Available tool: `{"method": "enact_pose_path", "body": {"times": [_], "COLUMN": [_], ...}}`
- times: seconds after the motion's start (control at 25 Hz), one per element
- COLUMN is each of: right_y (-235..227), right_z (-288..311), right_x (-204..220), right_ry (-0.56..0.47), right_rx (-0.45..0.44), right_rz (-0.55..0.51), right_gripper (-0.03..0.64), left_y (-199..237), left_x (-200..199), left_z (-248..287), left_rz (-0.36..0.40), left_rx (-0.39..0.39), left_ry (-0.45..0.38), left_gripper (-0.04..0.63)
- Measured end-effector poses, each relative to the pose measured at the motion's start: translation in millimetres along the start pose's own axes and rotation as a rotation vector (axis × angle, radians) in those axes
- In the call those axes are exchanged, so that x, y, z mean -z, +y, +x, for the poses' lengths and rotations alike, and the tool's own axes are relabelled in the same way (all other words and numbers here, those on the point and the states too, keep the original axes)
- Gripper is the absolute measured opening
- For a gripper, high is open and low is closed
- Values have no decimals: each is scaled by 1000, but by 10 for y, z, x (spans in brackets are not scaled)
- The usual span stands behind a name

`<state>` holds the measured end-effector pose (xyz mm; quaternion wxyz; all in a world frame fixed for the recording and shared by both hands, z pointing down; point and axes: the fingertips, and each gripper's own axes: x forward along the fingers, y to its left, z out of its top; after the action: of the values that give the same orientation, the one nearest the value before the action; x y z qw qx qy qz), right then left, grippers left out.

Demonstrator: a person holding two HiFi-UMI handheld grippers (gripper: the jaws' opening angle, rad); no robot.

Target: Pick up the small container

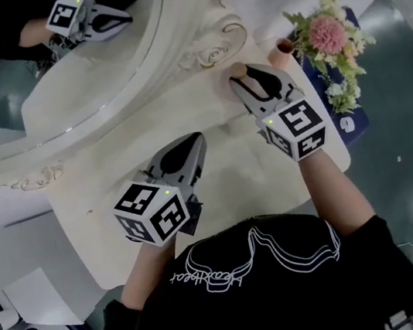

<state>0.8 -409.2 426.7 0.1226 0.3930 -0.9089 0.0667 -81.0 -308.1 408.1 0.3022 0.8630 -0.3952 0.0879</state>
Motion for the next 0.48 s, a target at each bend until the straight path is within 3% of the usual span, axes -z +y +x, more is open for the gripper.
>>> {"method": "enact_pose_path", "body": {"times": [0.48], "right_y": [-5], "right_z": [5], "right_x": [-4], "right_ry": [27], "right_rx": [18], "right_rz": [12], "right_gripper": [123], "left_y": [-16], "left_x": [13], "left_z": [9], "left_rz": [-9], "left_rx": [-7], "left_ry": [-2], "left_gripper": [3]}}
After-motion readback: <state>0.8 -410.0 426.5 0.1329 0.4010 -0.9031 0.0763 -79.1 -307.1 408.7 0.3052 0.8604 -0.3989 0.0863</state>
